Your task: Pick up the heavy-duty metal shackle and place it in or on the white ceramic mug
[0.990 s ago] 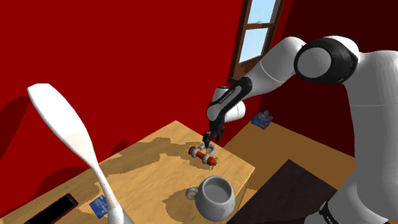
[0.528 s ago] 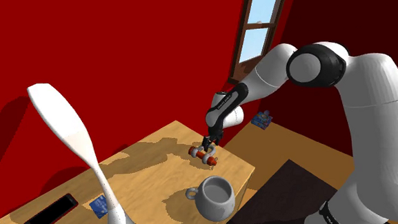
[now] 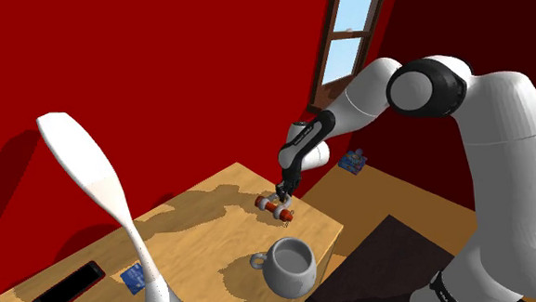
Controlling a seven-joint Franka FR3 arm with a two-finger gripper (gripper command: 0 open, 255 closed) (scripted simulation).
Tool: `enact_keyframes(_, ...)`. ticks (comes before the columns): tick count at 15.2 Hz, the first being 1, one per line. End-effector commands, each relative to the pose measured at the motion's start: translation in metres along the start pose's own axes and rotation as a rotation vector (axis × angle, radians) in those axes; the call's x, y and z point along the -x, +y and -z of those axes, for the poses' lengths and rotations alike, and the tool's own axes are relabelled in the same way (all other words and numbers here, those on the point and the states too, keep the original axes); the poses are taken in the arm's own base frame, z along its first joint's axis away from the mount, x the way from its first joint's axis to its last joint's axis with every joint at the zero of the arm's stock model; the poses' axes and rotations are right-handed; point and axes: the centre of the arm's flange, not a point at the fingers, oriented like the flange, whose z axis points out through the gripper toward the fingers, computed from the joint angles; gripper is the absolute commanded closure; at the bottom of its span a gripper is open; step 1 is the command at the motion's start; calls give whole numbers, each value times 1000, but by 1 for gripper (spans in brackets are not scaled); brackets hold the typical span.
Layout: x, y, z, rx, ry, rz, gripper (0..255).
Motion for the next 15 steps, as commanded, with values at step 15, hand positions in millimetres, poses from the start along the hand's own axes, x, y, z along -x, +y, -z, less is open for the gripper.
enact_keyframes(15,2,-13,37,-7,-8,15,255)
